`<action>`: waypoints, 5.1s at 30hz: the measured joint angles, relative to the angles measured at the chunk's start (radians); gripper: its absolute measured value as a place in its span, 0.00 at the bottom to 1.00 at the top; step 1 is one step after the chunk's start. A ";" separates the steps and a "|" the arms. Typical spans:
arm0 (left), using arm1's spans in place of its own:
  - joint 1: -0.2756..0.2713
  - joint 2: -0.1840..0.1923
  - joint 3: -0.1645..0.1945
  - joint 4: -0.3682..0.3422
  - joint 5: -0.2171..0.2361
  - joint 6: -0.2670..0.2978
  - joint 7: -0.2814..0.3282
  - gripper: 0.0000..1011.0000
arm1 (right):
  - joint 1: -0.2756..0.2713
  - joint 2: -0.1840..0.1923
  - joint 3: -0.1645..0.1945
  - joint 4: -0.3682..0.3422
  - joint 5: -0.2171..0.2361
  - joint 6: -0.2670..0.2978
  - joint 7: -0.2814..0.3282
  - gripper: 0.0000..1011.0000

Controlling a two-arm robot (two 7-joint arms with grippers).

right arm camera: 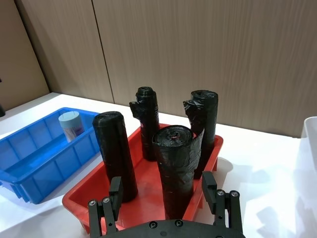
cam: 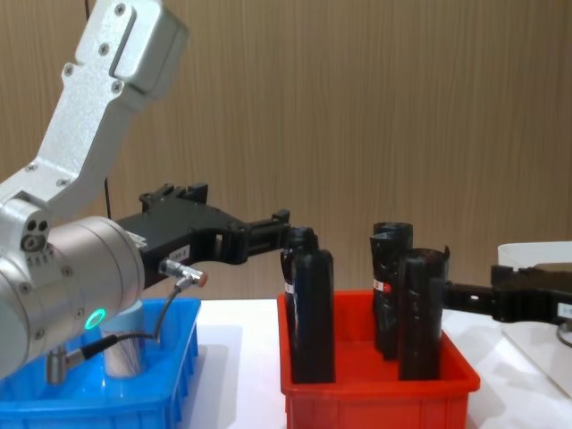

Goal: Pick the cotton swabs from the blue box and place them into the white box.

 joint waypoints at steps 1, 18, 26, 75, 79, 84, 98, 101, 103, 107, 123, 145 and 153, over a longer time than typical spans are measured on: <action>0.000 0.000 0.000 0.000 0.000 0.000 0.000 0.99 | 0.006 -0.002 -0.001 0.009 0.000 0.001 0.004 0.99; 0.000 0.000 0.000 0.000 0.000 0.000 0.000 0.99 | 0.146 -0.054 -0.014 0.205 -0.009 -0.002 0.052 0.99; 0.000 0.000 0.000 0.000 0.000 0.000 0.000 0.99 | 0.199 -0.074 -0.022 0.283 -0.024 -0.012 0.061 0.99; 0.000 0.000 0.000 0.000 0.000 0.000 0.000 0.99 | 0.320 -0.122 -0.046 0.448 -0.049 -0.091 0.074 0.48; 0.000 0.000 0.000 0.000 0.000 0.000 0.000 0.99 | 0.302 -0.114 -0.042 0.396 -0.034 -0.085 0.071 0.48; 0.000 0.000 0.000 0.000 0.000 0.000 0.000 0.99 | 0.274 -0.099 -0.034 0.309 -0.010 -0.074 0.063 0.48; 0.000 0.000 0.000 0.000 0.000 0.000 0.000 0.99 | 0.221 -0.059 -0.003 0.088 0.034 -0.040 0.010 0.48; 0.000 0.000 0.000 0.000 0.000 0.000 0.000 0.99 | 0.211 -0.048 0.006 0.051 0.035 -0.033 -0.012 0.48; 0.000 0.000 0.000 0.000 0.000 0.000 0.000 0.99 | 0.205 -0.038 0.014 0.029 0.035 -0.028 -0.030 0.48; 0.000 0.000 0.000 0.000 0.000 0.000 0.000 0.99 | 0.195 -0.021 0.029 -0.005 0.031 -0.019 -0.060 0.48; 0.000 0.000 0.000 0.000 0.000 0.000 0.000 0.99 | 0.165 0.052 0.097 -0.043 0.002 0.011 -0.159 0.48; 0.000 0.000 0.000 0.000 0.000 0.000 0.000 0.99 | 0.182 0.091 0.138 0.087 -0.015 0.047 -0.193 0.48; 0.000 0.000 0.000 0.000 0.000 0.000 0.000 0.99 | 0.200 0.091 0.137 0.152 -0.026 0.059 -0.186 0.48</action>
